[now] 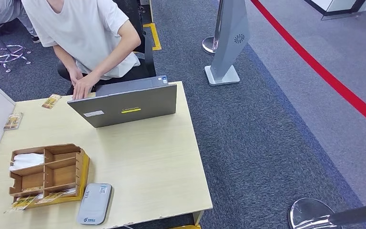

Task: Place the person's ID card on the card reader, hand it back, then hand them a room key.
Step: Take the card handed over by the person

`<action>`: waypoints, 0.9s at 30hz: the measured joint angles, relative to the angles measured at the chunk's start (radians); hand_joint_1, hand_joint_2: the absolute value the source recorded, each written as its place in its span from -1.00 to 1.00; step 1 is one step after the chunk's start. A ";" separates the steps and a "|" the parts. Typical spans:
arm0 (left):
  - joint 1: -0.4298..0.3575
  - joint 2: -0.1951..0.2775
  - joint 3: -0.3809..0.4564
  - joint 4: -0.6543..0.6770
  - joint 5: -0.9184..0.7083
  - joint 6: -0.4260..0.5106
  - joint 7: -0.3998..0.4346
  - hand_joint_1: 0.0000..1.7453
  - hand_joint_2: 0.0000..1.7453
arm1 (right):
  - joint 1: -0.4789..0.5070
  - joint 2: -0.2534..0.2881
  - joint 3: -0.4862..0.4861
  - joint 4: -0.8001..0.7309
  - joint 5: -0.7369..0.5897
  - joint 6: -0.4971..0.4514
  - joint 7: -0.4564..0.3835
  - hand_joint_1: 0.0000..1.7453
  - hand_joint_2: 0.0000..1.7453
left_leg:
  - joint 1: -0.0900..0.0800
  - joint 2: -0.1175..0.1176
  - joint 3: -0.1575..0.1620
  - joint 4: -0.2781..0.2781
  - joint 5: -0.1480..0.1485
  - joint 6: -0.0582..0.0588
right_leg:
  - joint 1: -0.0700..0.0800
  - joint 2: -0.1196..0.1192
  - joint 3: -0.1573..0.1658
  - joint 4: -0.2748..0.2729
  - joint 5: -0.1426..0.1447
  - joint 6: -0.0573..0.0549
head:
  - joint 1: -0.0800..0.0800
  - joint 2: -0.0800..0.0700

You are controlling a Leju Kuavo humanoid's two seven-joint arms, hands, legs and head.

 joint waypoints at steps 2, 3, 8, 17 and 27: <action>-0.007 0.010 -0.011 -0.003 -0.016 -0.001 0.009 -1.00 1.00 | 0.000 0.000 0.003 0.000 -0.002 0.000 0.001 -1.00 1.00 | 0.000 0.000 0.000 0.000 0.000 0.000 | 0.000 0.000 0.000 0.000 0.000 0.000 | 0.000 0.000; -0.007 0.010 -0.011 -0.003 -0.016 -0.001 0.009 -1.00 1.00 | 0.000 0.000 0.003 0.000 -0.002 0.000 0.001 -1.00 1.00 | 0.000 0.000 0.000 0.000 0.000 0.000 | 0.000 0.000 0.000 0.000 0.000 0.000 | 0.000 0.000; -0.007 0.010 -0.011 -0.003 -0.016 -0.001 0.009 -1.00 1.00 | 0.000 0.000 0.003 0.000 -0.002 0.000 0.001 -1.00 1.00 | 0.000 0.000 0.000 0.000 0.000 0.000 | 0.000 0.000 0.000 0.000 0.000 0.000 | 0.000 0.000; -0.111 0.138 -0.163 -0.018 -0.203 -0.087 0.152 -1.00 1.00 | -0.004 0.002 0.034 0.005 -0.016 0.000 0.016 -1.00 1.00 | 0.000 0.001 0.000 0.000 0.000 0.000 | 0.000 0.001 0.001 0.000 0.000 -0.001 | 0.000 0.000; -0.203 0.447 -0.404 0.028 -0.446 -0.420 0.476 -1.00 1.00 | -0.016 0.002 0.117 0.014 -0.057 0.025 0.065 -1.00 1.00 | 0.000 0.002 0.000 0.000 0.000 0.000 | 0.000 0.003 0.000 0.000 0.000 -0.001 | 0.000 0.000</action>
